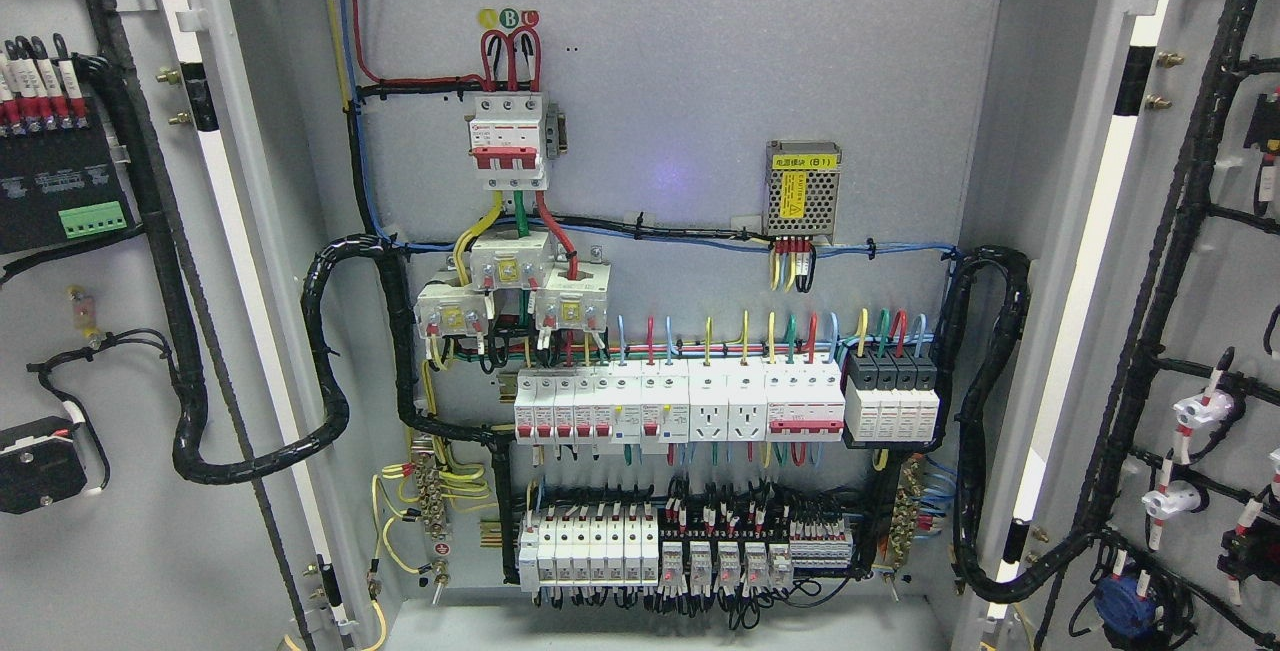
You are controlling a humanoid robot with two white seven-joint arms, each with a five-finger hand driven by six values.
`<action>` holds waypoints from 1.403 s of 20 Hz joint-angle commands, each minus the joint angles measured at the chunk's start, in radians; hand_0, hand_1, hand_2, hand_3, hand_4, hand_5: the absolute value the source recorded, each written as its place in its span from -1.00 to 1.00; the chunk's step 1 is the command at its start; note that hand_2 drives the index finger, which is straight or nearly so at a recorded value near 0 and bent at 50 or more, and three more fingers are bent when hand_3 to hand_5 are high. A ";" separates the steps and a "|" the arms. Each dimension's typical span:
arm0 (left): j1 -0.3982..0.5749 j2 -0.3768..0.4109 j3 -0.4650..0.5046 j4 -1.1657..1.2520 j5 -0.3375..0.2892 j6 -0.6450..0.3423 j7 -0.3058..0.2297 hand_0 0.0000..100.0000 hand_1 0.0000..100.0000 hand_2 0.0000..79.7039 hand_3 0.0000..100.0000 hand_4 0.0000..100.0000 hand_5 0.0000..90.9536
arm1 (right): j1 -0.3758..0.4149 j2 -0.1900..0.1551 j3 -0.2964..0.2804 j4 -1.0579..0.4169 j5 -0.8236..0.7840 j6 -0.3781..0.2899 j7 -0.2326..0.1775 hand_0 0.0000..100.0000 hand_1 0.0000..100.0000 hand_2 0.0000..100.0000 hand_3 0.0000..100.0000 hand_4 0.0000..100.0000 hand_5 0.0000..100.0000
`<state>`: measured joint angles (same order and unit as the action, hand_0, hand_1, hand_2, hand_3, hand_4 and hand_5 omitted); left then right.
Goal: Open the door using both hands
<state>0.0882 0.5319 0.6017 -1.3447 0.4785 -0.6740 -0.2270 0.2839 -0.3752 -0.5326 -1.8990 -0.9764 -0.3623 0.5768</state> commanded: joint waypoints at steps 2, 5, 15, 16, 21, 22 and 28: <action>-0.027 0.049 -0.016 0.101 0.000 0.007 0.003 -0.76 0.11 -1.00 -1.00 -1.00 -1.00 | -0.003 -0.008 -0.021 0.020 -0.004 0.000 -0.006 -0.80 -0.74 -1.00 -1.00 -1.00 -1.00; -0.027 0.048 -0.016 0.096 0.000 0.005 0.003 -0.76 0.11 -1.00 -1.00 -1.00 -1.00 | -0.003 -0.008 -0.023 0.024 -0.004 0.000 -0.006 -0.80 -0.74 -1.00 -1.00 -1.00 -1.00; -0.016 0.051 -0.046 0.079 0.000 0.016 0.002 -0.76 0.11 -1.00 -1.00 -1.00 -1.00 | 0.001 -0.002 -0.075 0.034 -0.005 0.000 -0.011 -0.80 -0.74 -1.00 -1.00 -1.00 -1.00; -0.015 0.054 -0.042 0.073 0.012 0.002 0.002 -0.76 0.11 -1.00 -1.00 -1.00 -1.00 | 0.001 -0.002 -0.075 0.032 -0.005 0.000 -0.009 -0.80 -0.74 -1.00 -1.00 -1.00 -1.00; 0.008 0.060 -0.045 0.021 0.086 -0.056 0.000 -0.76 0.11 -1.00 -1.00 -1.00 -1.00 | 0.011 -0.002 -0.058 0.005 -0.013 0.000 -0.008 -0.80 -0.74 -1.00 -1.00 -1.00 -1.00; 0.013 0.060 -0.045 0.007 0.097 -0.071 0.000 -0.76 0.11 -1.00 -1.00 -1.00 -1.00 | 0.014 -0.002 -0.050 -0.005 -0.013 0.000 -0.006 -0.80 -0.74 -1.00 -1.00 -1.00 -1.00; 0.083 0.053 -0.053 -0.082 0.104 -0.195 0.000 -0.76 0.11 -1.00 -1.00 -1.00 -1.00 | 0.032 -0.010 0.029 -0.061 -0.015 0.000 -0.005 -0.80 -0.74 -1.00 -1.00 -1.00 -1.00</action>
<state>0.1188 0.5834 0.5619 -1.3288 0.5624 -0.7664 -0.2343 0.3052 -0.3801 -0.5632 -1.9022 -0.9888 -0.3623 0.5666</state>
